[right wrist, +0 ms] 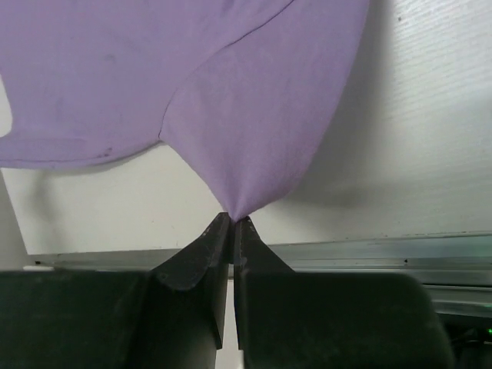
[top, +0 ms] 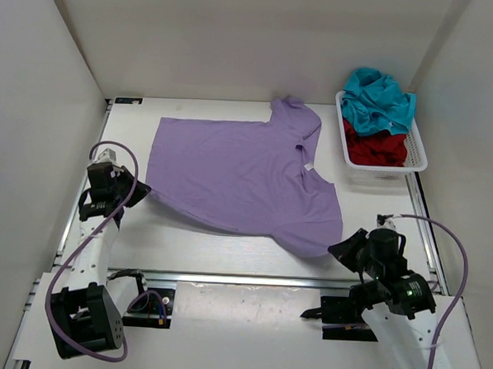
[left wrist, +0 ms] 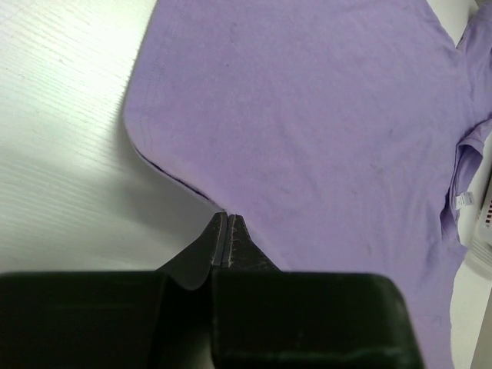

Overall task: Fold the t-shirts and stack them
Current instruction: Flatten out the tshirt, then fold the flattened tshirt in 1/3 of the way

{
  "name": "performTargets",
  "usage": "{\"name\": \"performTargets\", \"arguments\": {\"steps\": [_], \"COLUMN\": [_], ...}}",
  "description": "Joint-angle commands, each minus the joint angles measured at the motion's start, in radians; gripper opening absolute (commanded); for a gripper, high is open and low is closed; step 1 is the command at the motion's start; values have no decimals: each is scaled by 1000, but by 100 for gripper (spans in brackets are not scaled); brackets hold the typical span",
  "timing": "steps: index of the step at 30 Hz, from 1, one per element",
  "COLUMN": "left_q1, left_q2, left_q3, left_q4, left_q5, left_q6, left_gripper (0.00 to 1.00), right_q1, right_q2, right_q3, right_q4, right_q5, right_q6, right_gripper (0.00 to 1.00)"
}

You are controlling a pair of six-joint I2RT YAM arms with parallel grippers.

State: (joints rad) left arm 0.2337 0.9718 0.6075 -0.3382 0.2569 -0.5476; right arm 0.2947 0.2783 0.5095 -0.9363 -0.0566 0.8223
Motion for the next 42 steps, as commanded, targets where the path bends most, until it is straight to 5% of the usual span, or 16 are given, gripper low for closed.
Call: {"name": "performTargets", "arguments": {"steps": [1, 9, 11, 14, 17, 31, 42], "left_q1": [-34, -7, 21, 81, 102, 47, 32], "left_q2": [-33, -47, -24, 37, 102, 473, 705], "left_q3": [69, 5, -14, -35, -35, 153, 379], "left_q4": [-19, 21, 48, 105, 203, 358, 285], "left_q5": [-37, -19, 8, 96, 113, 2, -25], "left_q6": [29, 9, -9, -78, -155, -261, -230], "left_gripper": [0, 0, 0, 0, 0, 0, 0], "right_q1": [21, 161, 101, -157, -184, -172, -190], "right_q2": [-88, 212, 356, 542, 701, 1344, 1605], "right_q3": [-3, 1, 27, 56, 145, 685, 925], "right_q4": [-48, 222, 311, 492, 579, 677, 593], "right_q5": [0, 171, 131, -114, -108, -132, -118], "right_q6": [115, 28, -107, -239, -274, -342, -370], "right_gripper": [0, 0, 0, 0, 0, 0, 0]}}
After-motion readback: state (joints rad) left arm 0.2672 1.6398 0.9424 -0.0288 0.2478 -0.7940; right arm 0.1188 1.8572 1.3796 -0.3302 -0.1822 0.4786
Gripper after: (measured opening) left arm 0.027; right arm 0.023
